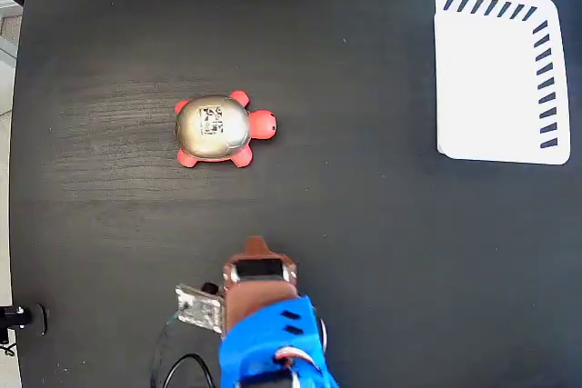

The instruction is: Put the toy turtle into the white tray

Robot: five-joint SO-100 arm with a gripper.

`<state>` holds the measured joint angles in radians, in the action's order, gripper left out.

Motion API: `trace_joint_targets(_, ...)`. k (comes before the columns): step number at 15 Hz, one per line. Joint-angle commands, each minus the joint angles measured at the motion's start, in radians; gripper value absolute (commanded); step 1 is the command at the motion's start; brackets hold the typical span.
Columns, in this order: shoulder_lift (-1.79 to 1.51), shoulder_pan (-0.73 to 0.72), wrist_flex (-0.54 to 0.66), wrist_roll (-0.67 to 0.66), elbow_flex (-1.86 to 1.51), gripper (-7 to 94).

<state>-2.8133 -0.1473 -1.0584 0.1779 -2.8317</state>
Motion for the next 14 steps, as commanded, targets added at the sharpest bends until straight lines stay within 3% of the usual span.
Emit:
trace_joint_targets(1,0.132,-0.026,0.037,-0.018,0.126,0)
trace_joint_targets(4,0.348,-0.054,0.023,-0.032,0.324,0)
trace_joint_targets(9,0.864,-0.034,-0.232,-0.048,0.93,0)
trace_joint_targets(12,1.026,-0.029,-0.281,-0.097,1.097,0)
trace_joint_targets(13,1.06,-0.035,-0.293,-0.12,1.117,7)
trace_joint_targets(14,1.089,-0.04,-0.299,-0.137,1.135,21)
